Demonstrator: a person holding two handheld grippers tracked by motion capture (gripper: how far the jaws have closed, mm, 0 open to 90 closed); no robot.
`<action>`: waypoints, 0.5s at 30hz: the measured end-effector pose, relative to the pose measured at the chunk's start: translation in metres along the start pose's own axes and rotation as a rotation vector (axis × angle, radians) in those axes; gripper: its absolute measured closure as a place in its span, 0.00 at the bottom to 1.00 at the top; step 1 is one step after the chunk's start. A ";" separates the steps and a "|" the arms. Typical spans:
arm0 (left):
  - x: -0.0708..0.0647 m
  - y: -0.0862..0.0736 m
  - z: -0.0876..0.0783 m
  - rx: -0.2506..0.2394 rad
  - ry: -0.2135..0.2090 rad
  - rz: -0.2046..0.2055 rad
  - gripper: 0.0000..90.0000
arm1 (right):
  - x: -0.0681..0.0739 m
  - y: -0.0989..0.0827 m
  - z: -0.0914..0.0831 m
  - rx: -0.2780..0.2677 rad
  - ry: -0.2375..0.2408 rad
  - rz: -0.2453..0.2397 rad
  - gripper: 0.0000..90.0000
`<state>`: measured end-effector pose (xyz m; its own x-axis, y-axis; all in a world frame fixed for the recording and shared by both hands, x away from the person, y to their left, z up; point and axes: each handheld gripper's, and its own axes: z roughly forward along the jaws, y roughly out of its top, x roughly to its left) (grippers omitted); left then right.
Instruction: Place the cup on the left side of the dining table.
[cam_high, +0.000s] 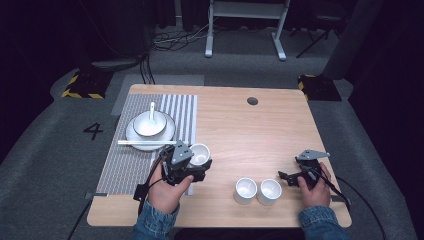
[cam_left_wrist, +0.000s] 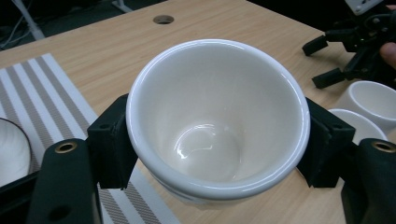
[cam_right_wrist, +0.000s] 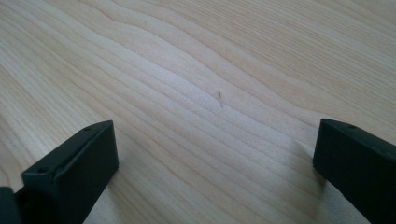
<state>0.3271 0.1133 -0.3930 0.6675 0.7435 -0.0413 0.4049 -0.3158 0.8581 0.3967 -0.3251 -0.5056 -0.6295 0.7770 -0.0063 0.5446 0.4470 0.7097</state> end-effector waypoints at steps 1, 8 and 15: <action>0.002 0.001 0.000 -0.001 0.009 0.003 0.30 | 0.000 0.000 0.000 0.000 0.000 0.000 0.00; 0.017 0.003 -0.002 -0.018 0.047 -0.016 0.30 | 0.000 0.000 0.000 0.000 0.000 0.000 0.00; 0.033 0.001 -0.001 -0.021 0.089 -0.030 0.30 | 0.000 0.000 0.000 0.000 0.000 0.000 0.00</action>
<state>0.3491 0.1386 -0.3928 0.5970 0.8020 -0.0223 0.4098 -0.2809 0.8679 0.3968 -0.3251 -0.5056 -0.6298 0.7768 -0.0063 0.5444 0.4471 0.7098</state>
